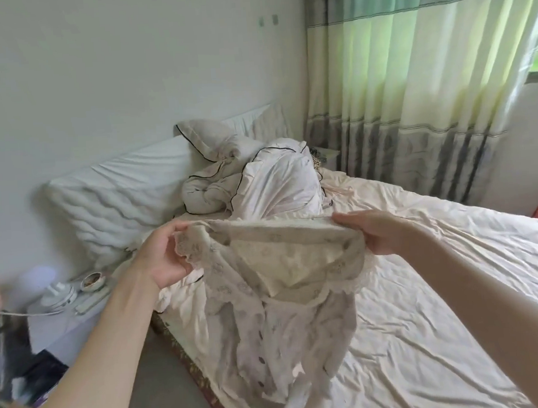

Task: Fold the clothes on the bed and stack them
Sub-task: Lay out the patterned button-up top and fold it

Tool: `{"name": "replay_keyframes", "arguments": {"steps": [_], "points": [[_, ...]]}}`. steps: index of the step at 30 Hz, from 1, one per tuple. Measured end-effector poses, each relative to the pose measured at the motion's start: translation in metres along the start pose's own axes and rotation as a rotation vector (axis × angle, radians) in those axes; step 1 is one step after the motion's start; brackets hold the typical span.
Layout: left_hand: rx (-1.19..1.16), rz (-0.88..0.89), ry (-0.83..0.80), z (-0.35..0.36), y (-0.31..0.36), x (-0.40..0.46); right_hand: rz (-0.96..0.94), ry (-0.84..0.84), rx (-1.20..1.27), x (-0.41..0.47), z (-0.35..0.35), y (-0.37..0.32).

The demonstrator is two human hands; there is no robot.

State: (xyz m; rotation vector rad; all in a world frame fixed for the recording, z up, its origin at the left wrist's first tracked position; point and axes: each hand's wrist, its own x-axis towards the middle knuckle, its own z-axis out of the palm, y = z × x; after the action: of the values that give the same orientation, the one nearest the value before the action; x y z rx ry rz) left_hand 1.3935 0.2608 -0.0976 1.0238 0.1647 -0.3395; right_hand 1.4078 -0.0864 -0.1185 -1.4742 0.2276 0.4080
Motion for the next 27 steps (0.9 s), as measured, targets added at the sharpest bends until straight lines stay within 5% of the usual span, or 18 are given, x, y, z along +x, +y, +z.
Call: {"name": "replay_keyframes", "arguments": {"steps": [6, 9, 12, 17, 20, 23, 27], "points": [[-0.006, 0.017, 0.100, -0.066, 0.028, -0.022, -0.206, -0.206, -0.416, 0.001, 0.051, 0.000], [0.109, -0.021, -0.011, -0.084, 0.037, -0.034, -0.508, -0.131, -1.008, 0.001, 0.083, 0.000], [0.352, 0.001, 0.035, -0.093, 0.040, -0.043, -0.733, -0.002, -1.284, 0.003, 0.102, 0.002], [1.315, 0.397, 0.210, -0.092, 0.040, -0.048, -0.704, 0.111, -1.235, 0.009, 0.118, -0.023], [1.594, 0.585, 0.293, -0.090, 0.047, -0.044, -0.651, 0.176, -1.091, 0.010, 0.123, -0.044], [1.627, 0.711, 0.339, -0.081, 0.062, -0.046, -0.666, 0.176, -0.963, 0.008, 0.125, -0.063], [1.287, 0.701, 0.384, -0.067, 0.070, -0.048, -0.698, 0.159, -0.816, 0.011, 0.130, -0.071]]}}
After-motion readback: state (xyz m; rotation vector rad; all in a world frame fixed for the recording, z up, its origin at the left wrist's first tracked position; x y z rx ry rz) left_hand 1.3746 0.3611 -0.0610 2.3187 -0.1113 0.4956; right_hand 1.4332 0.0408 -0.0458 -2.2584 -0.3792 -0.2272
